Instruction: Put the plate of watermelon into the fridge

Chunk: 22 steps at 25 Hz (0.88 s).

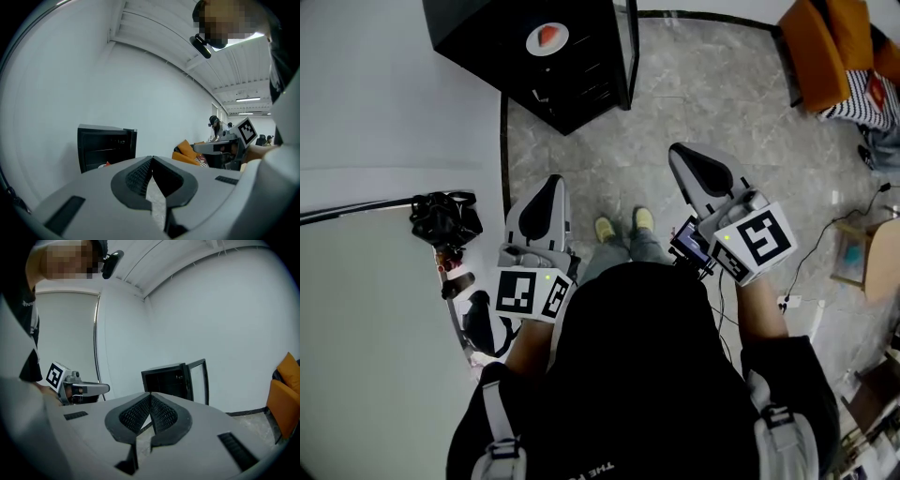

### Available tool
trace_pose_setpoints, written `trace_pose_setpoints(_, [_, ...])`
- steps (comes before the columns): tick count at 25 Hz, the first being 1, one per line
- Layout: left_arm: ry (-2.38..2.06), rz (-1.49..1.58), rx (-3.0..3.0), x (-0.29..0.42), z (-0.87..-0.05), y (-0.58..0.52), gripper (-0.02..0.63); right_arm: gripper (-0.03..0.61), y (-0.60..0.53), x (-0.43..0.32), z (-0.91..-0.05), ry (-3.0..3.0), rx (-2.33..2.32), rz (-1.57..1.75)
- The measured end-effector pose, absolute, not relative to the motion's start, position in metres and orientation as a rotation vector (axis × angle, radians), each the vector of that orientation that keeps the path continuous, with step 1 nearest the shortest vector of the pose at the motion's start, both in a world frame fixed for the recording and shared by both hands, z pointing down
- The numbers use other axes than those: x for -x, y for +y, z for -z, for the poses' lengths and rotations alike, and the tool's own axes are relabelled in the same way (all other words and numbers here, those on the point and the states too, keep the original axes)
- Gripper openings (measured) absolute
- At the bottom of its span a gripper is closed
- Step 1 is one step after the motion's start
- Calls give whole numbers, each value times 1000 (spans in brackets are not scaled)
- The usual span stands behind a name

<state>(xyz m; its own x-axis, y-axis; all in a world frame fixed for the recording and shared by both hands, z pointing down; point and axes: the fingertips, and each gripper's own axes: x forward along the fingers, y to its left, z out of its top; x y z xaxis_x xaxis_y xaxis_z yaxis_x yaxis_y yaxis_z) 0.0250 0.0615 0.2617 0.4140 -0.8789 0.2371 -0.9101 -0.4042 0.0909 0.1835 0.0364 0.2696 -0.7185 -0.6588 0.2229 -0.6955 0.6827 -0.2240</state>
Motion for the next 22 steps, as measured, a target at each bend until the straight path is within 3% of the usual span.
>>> trace_pose_setpoints(22, [-1527, -129, -2515, 33, -252, 52, 12, 14, 27, -141, -254, -2664, -1258, -381])
